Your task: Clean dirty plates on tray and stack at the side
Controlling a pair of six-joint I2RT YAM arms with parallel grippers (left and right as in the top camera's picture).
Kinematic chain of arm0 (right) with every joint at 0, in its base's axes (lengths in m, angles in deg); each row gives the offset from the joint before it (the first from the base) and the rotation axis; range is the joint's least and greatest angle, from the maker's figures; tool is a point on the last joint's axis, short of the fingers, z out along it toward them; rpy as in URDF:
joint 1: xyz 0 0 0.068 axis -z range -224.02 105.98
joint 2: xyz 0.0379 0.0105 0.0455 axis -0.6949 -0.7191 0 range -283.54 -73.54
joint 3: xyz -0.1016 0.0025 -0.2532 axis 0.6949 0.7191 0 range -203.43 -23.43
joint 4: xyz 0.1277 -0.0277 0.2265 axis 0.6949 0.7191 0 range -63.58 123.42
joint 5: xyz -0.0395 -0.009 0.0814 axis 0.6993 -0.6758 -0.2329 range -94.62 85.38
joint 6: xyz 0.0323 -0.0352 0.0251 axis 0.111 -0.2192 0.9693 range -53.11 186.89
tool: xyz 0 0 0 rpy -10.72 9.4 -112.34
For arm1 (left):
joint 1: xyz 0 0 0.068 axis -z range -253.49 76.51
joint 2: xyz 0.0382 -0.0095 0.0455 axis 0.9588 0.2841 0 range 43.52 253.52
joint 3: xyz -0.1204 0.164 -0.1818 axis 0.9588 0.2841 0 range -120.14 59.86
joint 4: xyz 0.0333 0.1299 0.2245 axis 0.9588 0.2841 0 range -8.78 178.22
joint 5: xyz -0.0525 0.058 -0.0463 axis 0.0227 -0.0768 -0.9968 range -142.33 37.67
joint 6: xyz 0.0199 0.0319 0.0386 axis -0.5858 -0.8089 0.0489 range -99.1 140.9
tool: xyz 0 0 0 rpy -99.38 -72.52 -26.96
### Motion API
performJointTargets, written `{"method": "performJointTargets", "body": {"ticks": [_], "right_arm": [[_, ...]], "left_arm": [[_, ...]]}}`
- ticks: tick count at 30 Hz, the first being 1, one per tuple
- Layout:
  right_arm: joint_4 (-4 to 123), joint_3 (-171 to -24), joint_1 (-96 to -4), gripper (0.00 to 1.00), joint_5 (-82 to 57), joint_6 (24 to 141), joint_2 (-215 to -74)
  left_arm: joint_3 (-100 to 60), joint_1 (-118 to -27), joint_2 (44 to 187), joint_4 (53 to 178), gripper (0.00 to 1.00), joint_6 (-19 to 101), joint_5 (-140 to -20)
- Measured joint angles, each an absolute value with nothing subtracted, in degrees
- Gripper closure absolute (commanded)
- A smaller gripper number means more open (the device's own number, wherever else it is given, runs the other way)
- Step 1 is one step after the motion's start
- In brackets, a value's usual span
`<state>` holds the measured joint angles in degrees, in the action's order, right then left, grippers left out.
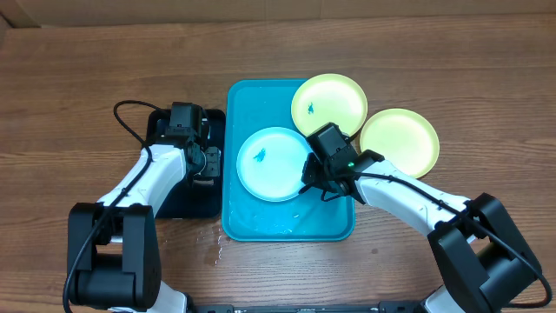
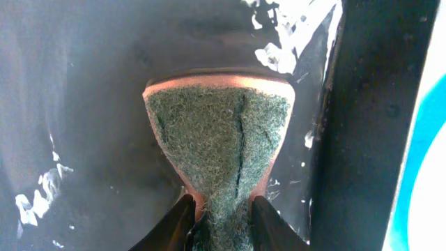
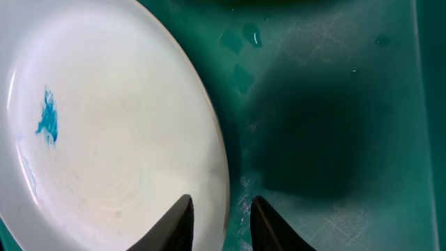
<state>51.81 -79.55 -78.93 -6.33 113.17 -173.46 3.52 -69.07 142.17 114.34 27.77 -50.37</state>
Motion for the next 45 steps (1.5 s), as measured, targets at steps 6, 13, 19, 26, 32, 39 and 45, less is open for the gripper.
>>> {"method": "performJointTargets", "body": {"ticks": [6, 13, 19, 26, 32, 39, 45], "right_arm": [[51.78, -79.55, -78.93, 0.69, -6.33, 113.15, -173.46], [51.76, -79.55, -78.93, 0.89, -6.31, 113.26, -173.46], [51.74, -79.53, -78.93, 0.75, -6.29, 113.07, -173.46], [50.82, -79.53, -78.93, 0.90, -6.20, 113.35, -174.88], [50.52, -79.48, -78.93, 0.96, -6.83, 113.50, -175.39], [52.18, -79.62, -78.93, 0.96, -7.75, 113.39, -175.36], [52.66, -79.62, -78.93, 0.96, -8.04, 113.33, -175.28]], "left_arm": [[3.52, -69.07, 142.17, 114.39, 0.72, 27.77, -50.37], [3.52, -69.07, 142.17, 114.21, 0.74, 27.75, -50.37], [3.52, -69.07, 142.17, 113.93, 0.72, 27.75, -50.35], [3.52, -69.07, 142.17, 113.93, 0.75, 27.75, -50.35], [3.52, -69.07, 142.17, 114.01, 0.96, 27.58, -50.35], [2.30, -69.07, 142.17, 117.03, 0.96, 27.73, -50.35], [1.53, -69.07, 142.17, 117.20, 0.72, 27.73, -50.37]]}}
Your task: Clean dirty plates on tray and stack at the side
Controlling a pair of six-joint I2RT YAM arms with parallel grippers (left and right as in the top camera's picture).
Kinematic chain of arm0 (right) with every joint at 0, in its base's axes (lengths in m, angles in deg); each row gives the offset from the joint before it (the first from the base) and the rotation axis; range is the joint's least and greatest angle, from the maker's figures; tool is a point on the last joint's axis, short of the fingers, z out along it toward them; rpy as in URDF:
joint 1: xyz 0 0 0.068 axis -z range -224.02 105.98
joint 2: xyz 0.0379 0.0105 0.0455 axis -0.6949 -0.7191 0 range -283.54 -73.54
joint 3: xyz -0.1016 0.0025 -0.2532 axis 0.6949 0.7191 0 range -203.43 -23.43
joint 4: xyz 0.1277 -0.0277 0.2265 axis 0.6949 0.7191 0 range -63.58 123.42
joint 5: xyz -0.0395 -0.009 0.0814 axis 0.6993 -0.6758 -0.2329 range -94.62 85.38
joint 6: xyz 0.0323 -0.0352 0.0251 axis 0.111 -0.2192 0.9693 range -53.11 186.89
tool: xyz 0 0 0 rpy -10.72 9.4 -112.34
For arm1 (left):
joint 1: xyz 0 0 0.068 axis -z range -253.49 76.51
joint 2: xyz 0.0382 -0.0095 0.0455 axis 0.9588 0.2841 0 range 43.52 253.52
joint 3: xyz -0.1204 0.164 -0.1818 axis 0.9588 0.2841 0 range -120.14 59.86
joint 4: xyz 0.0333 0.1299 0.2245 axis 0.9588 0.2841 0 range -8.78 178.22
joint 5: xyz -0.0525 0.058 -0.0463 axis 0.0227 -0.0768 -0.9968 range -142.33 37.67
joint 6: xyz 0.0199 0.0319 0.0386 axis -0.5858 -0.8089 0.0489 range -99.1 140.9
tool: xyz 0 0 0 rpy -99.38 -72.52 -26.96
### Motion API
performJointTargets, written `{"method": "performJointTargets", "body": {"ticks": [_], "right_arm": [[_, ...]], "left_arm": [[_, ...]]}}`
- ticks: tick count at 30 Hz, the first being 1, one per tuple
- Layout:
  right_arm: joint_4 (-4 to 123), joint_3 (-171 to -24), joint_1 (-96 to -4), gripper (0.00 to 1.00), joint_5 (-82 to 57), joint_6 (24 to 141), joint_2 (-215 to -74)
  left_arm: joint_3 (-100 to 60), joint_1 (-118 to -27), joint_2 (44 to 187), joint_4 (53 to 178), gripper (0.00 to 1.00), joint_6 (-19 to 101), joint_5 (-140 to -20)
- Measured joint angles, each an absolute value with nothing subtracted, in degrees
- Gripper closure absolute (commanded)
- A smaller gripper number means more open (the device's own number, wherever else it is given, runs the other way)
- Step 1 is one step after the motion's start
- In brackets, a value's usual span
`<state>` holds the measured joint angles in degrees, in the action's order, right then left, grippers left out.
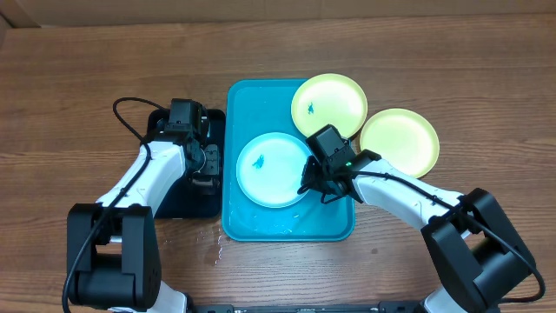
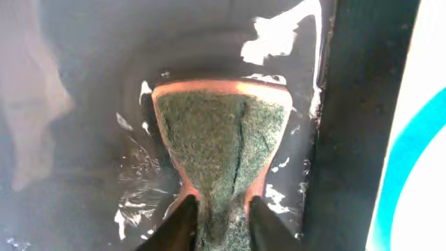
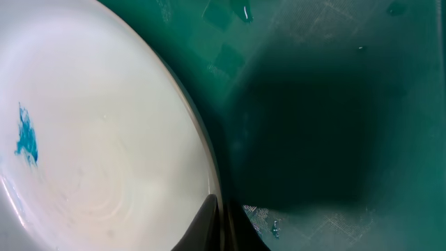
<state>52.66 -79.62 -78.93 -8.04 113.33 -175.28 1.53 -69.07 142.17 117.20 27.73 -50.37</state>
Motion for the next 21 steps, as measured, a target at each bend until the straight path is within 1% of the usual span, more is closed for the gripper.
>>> {"method": "performJointTargets", "body": {"ticks": [4, 10, 11, 12, 14, 17, 21], "right_arm": [[52.66, -79.64, -78.93, 0.96, -8.06, 113.22, -175.28], [52.77, -79.64, -78.93, 0.94, -8.21, 113.09, -175.28], [52.77, -79.64, -78.93, 0.90, -8.19, 113.07, -175.28], [52.77, -79.64, -78.91, 0.88, -8.21, 113.13, -175.28], [53.25, -79.64, -78.93, 0.87, -8.28, 112.69, -175.28], [53.40, -79.62, -78.93, 0.85, -8.28, 112.69, -175.28], [52.94, -79.62, -78.93, 0.77, -8.28, 112.52, -175.28]], "left_arm": [[1.53, -69.07, 142.17, 117.27, 0.67, 27.73, -50.35], [1.64, -69.07, 142.17, 115.63, 0.68, 27.73, -50.35], [1.75, -69.07, 142.17, 115.22, 0.68, 27.75, -50.35], [1.88, -69.07, 142.17, 114.82, 0.69, 27.73, -50.35], [2.21, -69.07, 142.17, 114.58, 0.71, 27.73, -50.35], [2.50, -69.07, 142.17, 114.58, 0.71, 27.75, -50.35], [2.52, -69.07, 142.17, 114.49, 0.71, 27.75, -50.35]]}}
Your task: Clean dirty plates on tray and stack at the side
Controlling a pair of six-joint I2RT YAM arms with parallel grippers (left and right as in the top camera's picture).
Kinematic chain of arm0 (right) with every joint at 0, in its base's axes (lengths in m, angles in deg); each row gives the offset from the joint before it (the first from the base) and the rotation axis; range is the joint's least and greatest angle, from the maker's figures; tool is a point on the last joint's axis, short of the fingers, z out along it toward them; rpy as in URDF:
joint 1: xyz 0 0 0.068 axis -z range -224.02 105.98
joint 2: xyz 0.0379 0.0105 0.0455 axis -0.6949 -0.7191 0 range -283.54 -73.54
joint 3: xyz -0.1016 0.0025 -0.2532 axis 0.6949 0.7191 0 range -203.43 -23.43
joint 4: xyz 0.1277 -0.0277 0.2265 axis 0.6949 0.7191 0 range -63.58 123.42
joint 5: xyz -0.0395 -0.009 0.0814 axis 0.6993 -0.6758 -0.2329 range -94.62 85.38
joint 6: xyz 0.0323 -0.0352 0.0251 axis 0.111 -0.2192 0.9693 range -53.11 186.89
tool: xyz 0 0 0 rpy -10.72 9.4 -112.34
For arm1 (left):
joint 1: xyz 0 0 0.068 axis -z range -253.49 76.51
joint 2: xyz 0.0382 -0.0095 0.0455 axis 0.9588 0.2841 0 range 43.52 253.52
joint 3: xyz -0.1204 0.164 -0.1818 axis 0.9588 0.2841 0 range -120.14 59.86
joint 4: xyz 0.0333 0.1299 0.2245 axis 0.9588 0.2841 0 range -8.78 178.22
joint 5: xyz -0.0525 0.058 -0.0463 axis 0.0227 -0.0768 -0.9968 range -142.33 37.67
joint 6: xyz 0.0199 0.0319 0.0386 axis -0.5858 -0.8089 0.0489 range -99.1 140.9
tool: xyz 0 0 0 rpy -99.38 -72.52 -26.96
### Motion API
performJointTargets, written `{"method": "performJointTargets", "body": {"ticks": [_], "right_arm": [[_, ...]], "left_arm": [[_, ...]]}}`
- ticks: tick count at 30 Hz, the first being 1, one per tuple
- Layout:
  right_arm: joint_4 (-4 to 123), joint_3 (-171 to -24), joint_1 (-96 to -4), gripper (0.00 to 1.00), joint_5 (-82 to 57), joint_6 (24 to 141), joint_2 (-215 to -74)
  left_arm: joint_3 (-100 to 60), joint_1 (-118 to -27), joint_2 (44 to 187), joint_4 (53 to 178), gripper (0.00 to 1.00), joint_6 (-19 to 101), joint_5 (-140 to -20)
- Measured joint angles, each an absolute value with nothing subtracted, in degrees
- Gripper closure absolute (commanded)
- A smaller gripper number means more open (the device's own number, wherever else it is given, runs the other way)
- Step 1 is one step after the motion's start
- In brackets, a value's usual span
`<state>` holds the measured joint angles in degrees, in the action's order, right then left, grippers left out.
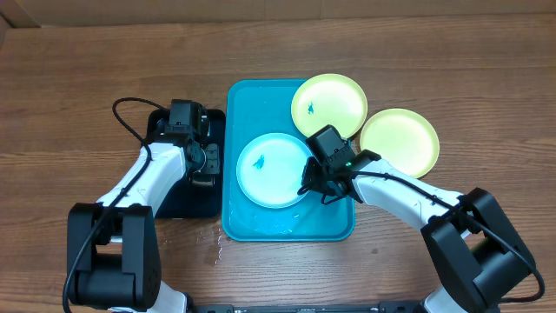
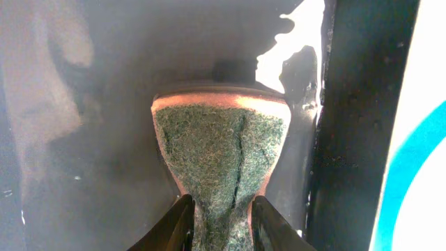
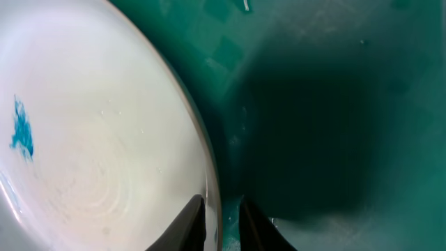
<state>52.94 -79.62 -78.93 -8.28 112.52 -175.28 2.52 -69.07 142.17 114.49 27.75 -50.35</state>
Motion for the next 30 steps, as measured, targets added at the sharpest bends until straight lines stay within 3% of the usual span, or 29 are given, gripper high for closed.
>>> {"method": "performJointTargets", "body": {"ticks": [3, 6, 9, 23, 26, 30], "right_arm": [[52.72, -79.62, -78.93, 0.77, -8.30, 112.43, -175.30], [52.31, -79.62, -78.93, 0.96, -8.54, 112.06, -175.30], [52.18, -79.62, -78.93, 0.96, -8.78, 112.50, -175.41], [52.53, -79.62, -78.93, 0.96, -10.62, 112.26, -175.41], [52.57, -79.62, -78.93, 0.89, -10.88, 112.17, -175.41], [52.51, -79.62, -78.93, 0.88, -11.42, 112.02, -175.41]], "left_arm": [[2.56, -69.07, 142.17, 114.39, 0.73, 27.73, -50.35], [2.58, -69.07, 142.28, 114.39, 0.82, 27.79, -50.35], [2.60, -69.07, 142.32, 114.43, 0.96, 27.93, -50.37], [2.36, -69.07, 137.18, 118.82, 0.96, 27.73, -50.35], [1.25, -69.07, 132.33, 118.91, 0.96, 27.77, -50.35], [-0.74, -69.07, 126.93, 118.76, 0.96, 27.79, -50.35]]}}
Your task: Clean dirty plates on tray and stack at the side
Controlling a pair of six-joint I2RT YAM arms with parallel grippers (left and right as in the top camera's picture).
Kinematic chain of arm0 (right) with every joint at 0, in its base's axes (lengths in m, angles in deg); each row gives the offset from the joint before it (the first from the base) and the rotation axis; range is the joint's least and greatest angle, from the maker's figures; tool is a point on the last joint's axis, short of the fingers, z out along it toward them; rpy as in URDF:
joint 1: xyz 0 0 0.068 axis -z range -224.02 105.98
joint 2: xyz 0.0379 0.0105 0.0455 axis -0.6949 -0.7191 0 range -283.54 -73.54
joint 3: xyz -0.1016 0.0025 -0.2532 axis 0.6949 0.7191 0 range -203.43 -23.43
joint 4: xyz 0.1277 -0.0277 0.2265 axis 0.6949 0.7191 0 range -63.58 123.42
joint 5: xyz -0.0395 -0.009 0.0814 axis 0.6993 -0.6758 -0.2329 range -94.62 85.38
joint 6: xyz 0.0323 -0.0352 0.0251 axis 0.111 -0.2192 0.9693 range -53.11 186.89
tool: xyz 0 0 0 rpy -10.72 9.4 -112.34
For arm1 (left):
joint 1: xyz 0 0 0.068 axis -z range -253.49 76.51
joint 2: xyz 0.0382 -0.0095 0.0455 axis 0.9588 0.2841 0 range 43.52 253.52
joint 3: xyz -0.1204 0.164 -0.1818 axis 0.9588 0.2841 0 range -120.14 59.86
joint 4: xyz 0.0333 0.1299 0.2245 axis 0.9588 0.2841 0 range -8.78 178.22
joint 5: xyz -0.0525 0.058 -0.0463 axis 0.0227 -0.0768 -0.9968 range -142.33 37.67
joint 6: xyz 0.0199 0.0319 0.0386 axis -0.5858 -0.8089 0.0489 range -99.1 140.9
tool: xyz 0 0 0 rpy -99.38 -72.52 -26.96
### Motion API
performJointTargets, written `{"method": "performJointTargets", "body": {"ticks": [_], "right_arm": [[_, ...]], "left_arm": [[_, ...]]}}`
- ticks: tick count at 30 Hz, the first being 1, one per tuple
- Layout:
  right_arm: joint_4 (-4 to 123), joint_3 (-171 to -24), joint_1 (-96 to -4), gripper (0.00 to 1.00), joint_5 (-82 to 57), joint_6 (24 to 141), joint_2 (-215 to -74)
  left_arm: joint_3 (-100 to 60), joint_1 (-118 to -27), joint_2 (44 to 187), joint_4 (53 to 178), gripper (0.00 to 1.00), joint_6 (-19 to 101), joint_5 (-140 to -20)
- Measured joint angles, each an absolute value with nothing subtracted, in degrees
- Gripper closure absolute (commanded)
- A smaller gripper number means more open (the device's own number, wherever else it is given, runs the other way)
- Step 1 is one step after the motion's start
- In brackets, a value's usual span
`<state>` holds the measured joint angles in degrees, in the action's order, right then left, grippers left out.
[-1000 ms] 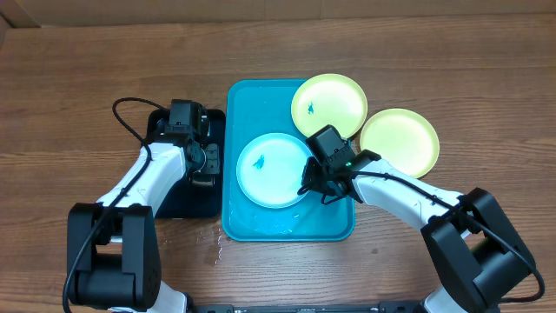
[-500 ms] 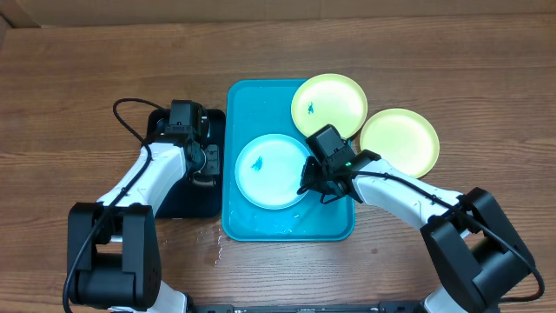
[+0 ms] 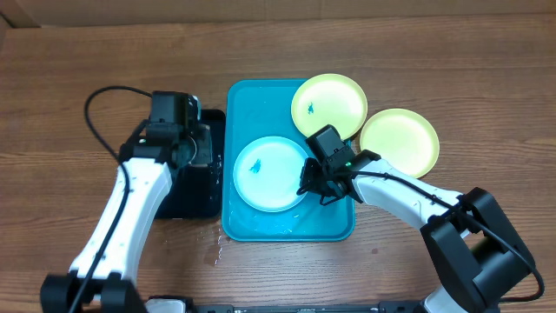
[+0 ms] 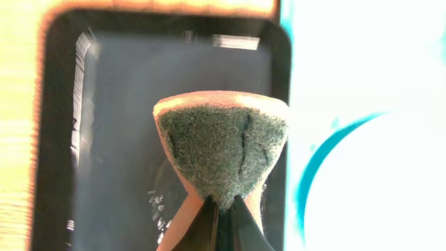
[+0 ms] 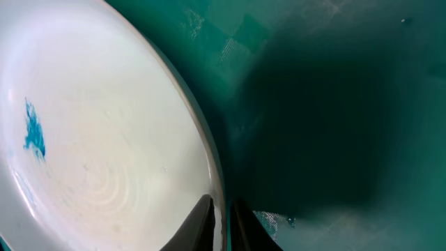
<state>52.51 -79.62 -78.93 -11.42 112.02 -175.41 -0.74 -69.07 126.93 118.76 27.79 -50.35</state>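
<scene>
A white plate with a blue stain lies in the teal tray. My right gripper is shut on its right rim; in the right wrist view the gripper has one finger on each side of the plate's edge. A yellow-green plate with a small blue stain leans on the tray's far right corner. My left gripper is shut on a green scouring sponge and holds it above the black tray.
A second yellow-green plate lies on the wooden table right of the teal tray. The black tray sits against the teal tray's left side. Water drops spot the table near the teal tray's front left corner.
My left gripper has risen with the sponge from low inside the black tray to well above it. The right gripper's fingers stand closer together on the plate's rim.
At first the sponge sat low in the wet black tray and my right gripper's fingers stood apart at the white plate's rim. Then the right fingers were shut on the rim, then a little apart. Now they pinch the rim and the sponge is held high.
</scene>
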Motion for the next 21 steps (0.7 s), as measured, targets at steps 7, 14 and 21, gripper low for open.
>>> {"method": "performJointTargets", "body": {"ticks": [7, 14, 21], "right_arm": [[52.40, -79.62, -78.93, 0.96, -11.69, 111.99, -175.41], [51.92, -79.62, -78.91, 0.96, -11.36, 112.06, -175.41], [52.00, -79.62, -78.39, 0.96, -11.23, 112.04, -175.41]], "left_arm": [[-1.07, -69.07, 124.90, 119.87, 0.96, 27.79, -50.37], [-1.81, -69.07, 124.92, 121.86, 0.96, 27.75, -51.31], [-9.15, -69.05, 125.08, 126.10, 0.96, 26.61, -56.23]]}}
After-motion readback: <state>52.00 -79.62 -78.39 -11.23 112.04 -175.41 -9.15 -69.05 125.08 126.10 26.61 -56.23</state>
